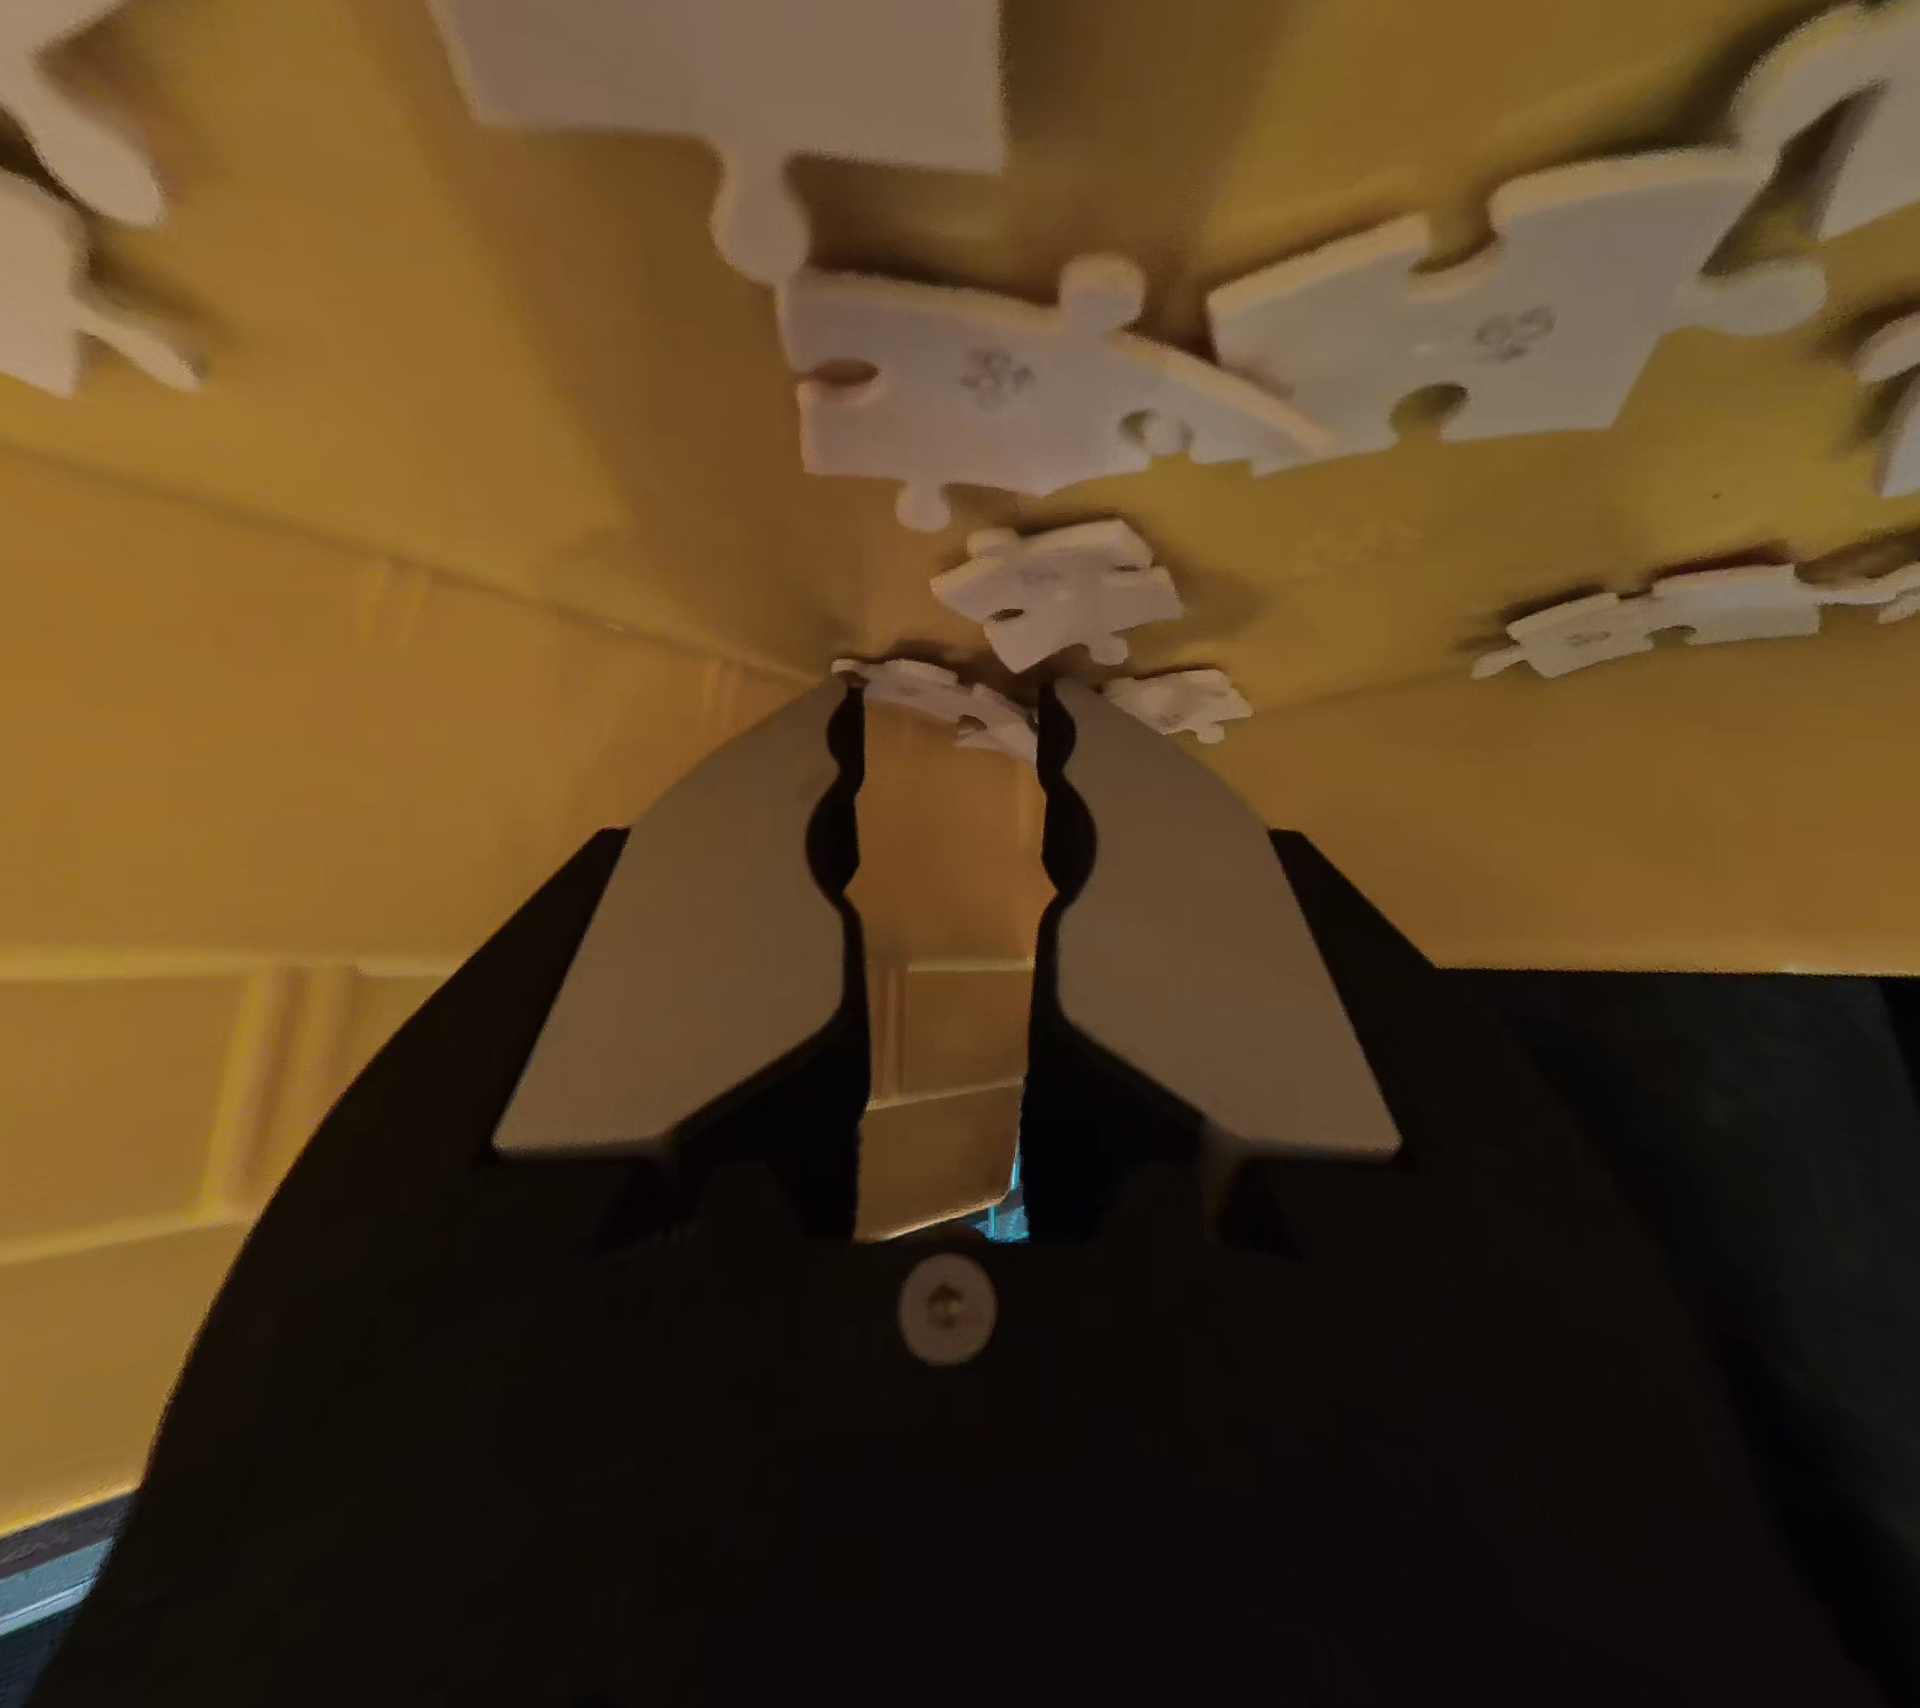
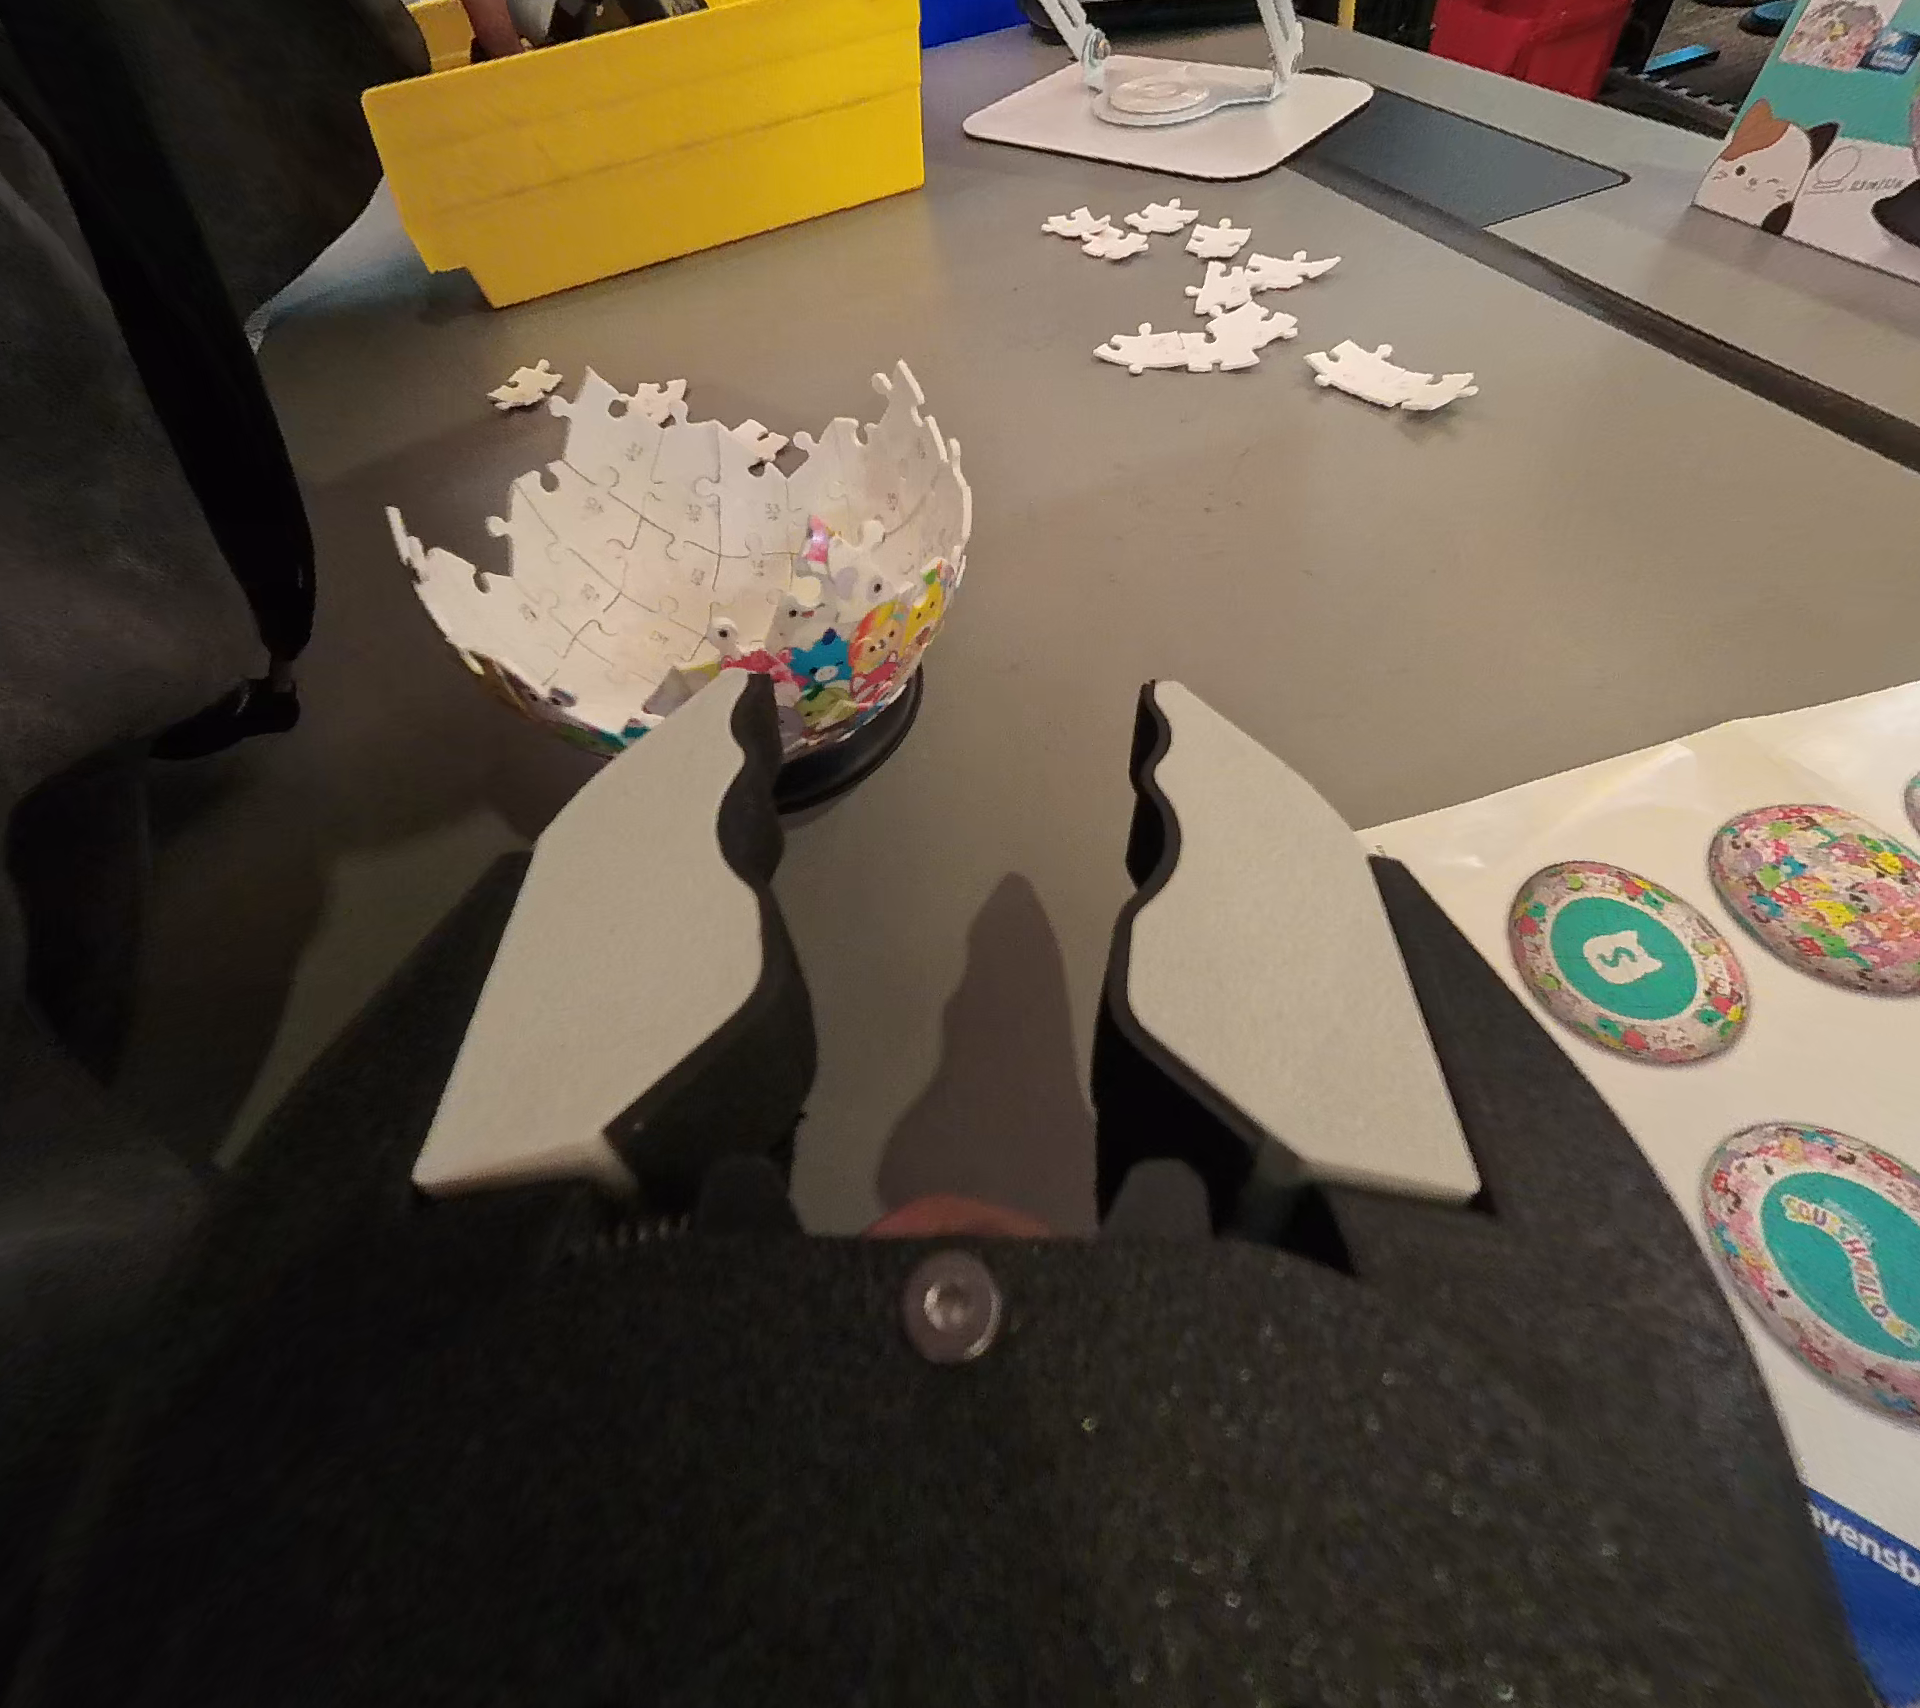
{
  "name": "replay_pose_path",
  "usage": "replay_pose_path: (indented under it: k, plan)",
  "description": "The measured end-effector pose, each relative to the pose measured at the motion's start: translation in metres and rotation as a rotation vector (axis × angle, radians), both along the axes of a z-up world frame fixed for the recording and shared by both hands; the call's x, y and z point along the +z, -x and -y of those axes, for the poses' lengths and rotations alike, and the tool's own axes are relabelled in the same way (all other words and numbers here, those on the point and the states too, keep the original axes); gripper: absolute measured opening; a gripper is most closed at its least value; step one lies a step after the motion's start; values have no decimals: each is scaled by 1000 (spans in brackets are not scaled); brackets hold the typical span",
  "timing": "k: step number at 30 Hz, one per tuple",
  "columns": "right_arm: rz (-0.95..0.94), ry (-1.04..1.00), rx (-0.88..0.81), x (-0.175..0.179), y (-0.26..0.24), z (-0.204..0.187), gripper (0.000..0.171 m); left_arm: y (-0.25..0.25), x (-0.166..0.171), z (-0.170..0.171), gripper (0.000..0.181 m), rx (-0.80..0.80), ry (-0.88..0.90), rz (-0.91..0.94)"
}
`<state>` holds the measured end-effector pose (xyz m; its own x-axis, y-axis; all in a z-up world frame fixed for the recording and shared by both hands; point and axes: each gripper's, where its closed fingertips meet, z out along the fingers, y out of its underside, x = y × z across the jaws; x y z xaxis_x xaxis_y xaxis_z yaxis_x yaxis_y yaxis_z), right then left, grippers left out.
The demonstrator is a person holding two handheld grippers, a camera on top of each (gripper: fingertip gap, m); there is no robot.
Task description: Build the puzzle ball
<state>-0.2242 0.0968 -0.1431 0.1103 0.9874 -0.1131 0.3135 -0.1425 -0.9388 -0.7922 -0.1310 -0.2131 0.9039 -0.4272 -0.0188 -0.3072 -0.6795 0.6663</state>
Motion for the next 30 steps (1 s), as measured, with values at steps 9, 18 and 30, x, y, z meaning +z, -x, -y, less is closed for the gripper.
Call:
replay_pose_path:
  k: [9, 18, 30]
  plan:
    - [-5, -10, 2, 4, 1, 2, 65, -15, 13, -18, 7, -37, -205, 28]
    - [-24, -53, 16, 15, 2, 10, 61, -30, 38, -20, 2, 40, -531, 49]
    - [-151, -31, 142, 63, 20, 62, 52, -255, 209, -75, 2, -76, -1561, 740]
